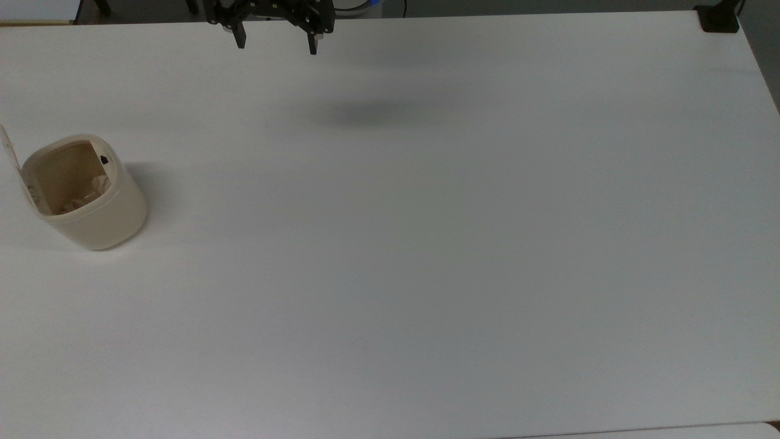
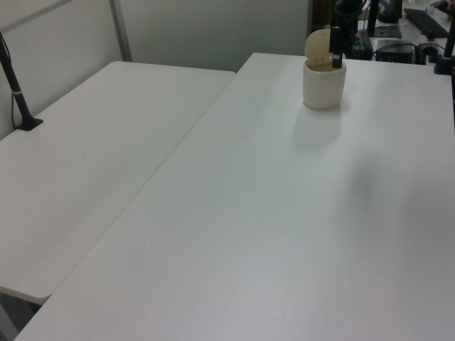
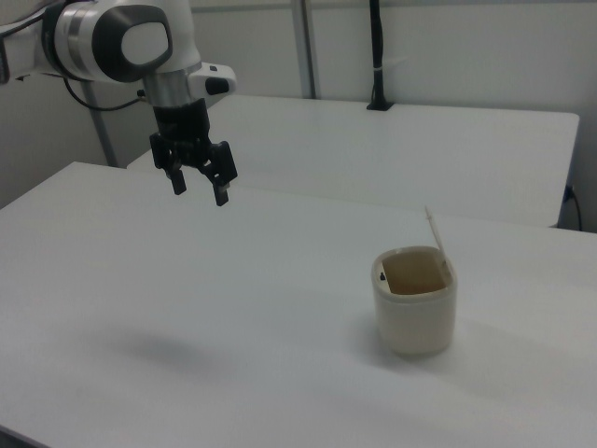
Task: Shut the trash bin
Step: 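Move the gripper toward the open lid of the cream trash bin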
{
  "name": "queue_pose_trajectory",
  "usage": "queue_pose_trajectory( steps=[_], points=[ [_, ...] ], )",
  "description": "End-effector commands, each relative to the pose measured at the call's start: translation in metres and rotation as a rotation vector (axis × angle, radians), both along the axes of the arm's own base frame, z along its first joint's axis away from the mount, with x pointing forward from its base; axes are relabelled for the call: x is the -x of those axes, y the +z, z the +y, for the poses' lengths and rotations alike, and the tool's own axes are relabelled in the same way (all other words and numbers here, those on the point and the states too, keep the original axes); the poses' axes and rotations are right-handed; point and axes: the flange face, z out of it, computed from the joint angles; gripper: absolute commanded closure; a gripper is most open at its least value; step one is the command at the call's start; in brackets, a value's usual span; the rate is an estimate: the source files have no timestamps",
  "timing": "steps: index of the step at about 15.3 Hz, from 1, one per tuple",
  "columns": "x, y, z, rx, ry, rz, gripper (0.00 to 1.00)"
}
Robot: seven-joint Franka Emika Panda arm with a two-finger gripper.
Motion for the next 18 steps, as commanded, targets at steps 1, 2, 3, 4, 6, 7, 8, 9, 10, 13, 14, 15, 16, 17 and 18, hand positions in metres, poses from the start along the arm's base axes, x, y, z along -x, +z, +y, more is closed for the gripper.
queue_pose_trajectory(
  steps=[1, 2, 3, 4, 6, 7, 8, 9, 10, 13, 14, 15, 16, 17, 18],
  points=[
    [0.007, 0.005, -0.003, -0.011, 0.0, 0.004, 0.0],
    [0.007, 0.005, -0.004, -0.009, 0.001, 0.003, 0.0],
    [0.006, 0.005, -0.004, -0.009, 0.001, 0.001, 0.0],
    [0.007, 0.004, -0.006, -0.009, -0.002, 0.004, 0.0],
    [0.007, 0.006, -0.009, -0.009, -0.009, 0.001, 0.0],
    [0.007, 0.006, -0.012, -0.009, -0.012, 0.001, 0.01],
    [0.007, 0.006, -0.013, -0.009, -0.015, 0.001, 0.12],
    [0.007, 0.006, -0.013, -0.009, -0.015, 0.001, 0.26],
    [0.007, 0.006, -0.016, -0.011, -0.021, 0.0, 0.42],
    [0.006, 0.022, -0.039, -0.018, -0.069, -0.037, 0.81],
    [0.005, 0.021, -0.044, -0.016, -0.089, -0.049, 0.9],
    [0.001, 0.025, -0.055, -0.007, -0.135, -0.095, 0.97],
    [-0.004, 0.028, -0.072, 0.002, -0.207, -0.152, 1.0],
    [-0.012, 0.025, -0.086, 0.013, -0.278, -0.201, 1.0],
    [-0.017, 0.023, -0.105, 0.028, -0.343, -0.245, 1.0]
  ],
)
